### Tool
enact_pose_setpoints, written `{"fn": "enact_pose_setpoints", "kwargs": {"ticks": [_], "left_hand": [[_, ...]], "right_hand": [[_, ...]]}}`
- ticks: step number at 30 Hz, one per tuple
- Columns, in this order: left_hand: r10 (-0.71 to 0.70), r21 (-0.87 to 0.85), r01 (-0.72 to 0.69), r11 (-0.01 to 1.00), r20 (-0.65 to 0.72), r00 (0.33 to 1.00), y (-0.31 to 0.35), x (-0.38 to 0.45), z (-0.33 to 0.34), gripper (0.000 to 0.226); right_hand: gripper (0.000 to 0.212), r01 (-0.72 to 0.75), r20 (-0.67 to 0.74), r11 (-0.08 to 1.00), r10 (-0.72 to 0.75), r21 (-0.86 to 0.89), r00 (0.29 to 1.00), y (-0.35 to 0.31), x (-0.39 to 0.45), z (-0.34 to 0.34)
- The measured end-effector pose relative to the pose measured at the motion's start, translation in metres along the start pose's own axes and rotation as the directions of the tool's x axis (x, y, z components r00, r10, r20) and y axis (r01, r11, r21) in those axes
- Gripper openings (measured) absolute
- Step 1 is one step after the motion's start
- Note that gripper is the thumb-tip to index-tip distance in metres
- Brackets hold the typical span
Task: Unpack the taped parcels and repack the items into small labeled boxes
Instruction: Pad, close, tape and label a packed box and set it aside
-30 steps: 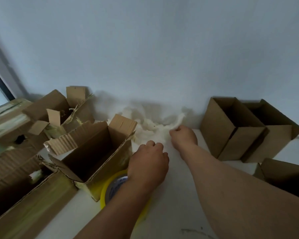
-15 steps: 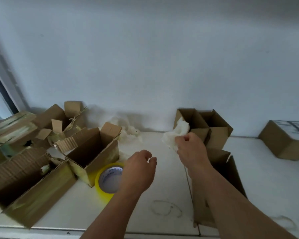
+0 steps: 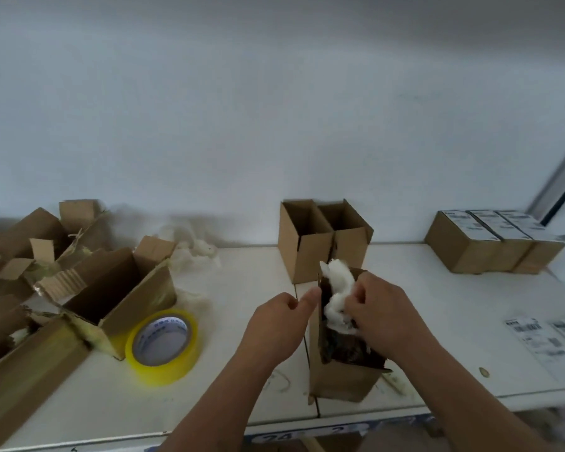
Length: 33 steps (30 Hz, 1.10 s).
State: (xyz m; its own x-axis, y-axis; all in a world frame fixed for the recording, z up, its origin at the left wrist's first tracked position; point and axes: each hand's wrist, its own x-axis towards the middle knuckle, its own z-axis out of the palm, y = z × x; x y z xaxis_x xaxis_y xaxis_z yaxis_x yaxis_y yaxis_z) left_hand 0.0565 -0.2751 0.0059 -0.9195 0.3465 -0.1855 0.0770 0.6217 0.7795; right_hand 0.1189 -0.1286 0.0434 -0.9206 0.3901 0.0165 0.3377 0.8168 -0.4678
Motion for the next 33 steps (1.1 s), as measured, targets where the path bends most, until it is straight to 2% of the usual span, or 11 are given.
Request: {"fn": "enact_pose_setpoints", "kwargs": {"ticks": [4, 6, 9, 11, 15, 20, 25, 28, 30, 33], "left_hand": [[-0.027, -0.204, 0.052, 0.978, 0.125, 0.992, -0.004, 0.002, 0.007, 0.043], [-0.055, -0.284, 0.085, 0.955, 0.111, 0.992, -0.009, 0.003, 0.007, 0.035], [-0.089, -0.333, 0.117, 0.936, 0.098, 0.991, -0.018, 0.003, 0.008, 0.032], [-0.106, -0.354, 0.134, 0.925, 0.098, 0.989, -0.022, 0.003, 0.009, 0.033], [-0.103, -0.392, 0.136, 0.91, 0.104, 0.989, -0.024, 0.002, 0.009, 0.034], [-0.097, -0.412, 0.14, 0.9, 0.124, 0.988, -0.023, 0.001, 0.007, 0.032], [-0.09, -0.43, 0.148, 0.891, 0.153, 0.984, -0.022, 0.0, 0.007, 0.032], [-0.104, -0.443, 0.175, 0.879, 0.181, 0.978, -0.02, 0.001, 0.007, 0.031], [-0.104, -0.441, 0.176, 0.88, 0.182, 0.978, -0.02, 0.001, 0.006, 0.031], [-0.092, -0.437, 0.162, 0.885, 0.176, 0.98, -0.023, 0.002, 0.001, 0.032]], "right_hand": [[0.011, 0.083, 0.107, 0.985, -0.067, -0.149, 0.992, -0.01, 0.01, 0.006], [0.01, 0.155, 0.162, 0.964, -0.12, -0.218, 0.979, -0.017, 0.014, 0.008], [0.011, 0.184, 0.179, 0.96, -0.148, -0.21, 0.973, -0.023, 0.019, 0.014], [0.019, 0.206, 0.172, 0.95, -0.168, -0.236, 0.971, -0.021, 0.021, 0.017], [0.019, 0.312, 0.249, 0.844, -0.22, -0.436, 0.943, -0.008, 0.025, 0.023], [0.024, 0.418, 0.421, 0.775, -0.217, -0.475, 0.881, -0.005, 0.034, 0.024], [0.033, 0.524, 0.589, 0.647, -0.141, -0.554, 0.796, 0.0, 0.04, 0.029], [0.032, 0.571, 0.629, 0.593, -0.135, -0.568, 0.765, 0.004, 0.041, 0.034], [0.031, 0.559, 0.654, 0.65, -0.123, -0.516, 0.746, 0.005, 0.042, 0.033], [0.034, 0.466, 0.694, 0.808, -0.102, -0.36, 0.712, 0.002, 0.044, 0.02]]}}
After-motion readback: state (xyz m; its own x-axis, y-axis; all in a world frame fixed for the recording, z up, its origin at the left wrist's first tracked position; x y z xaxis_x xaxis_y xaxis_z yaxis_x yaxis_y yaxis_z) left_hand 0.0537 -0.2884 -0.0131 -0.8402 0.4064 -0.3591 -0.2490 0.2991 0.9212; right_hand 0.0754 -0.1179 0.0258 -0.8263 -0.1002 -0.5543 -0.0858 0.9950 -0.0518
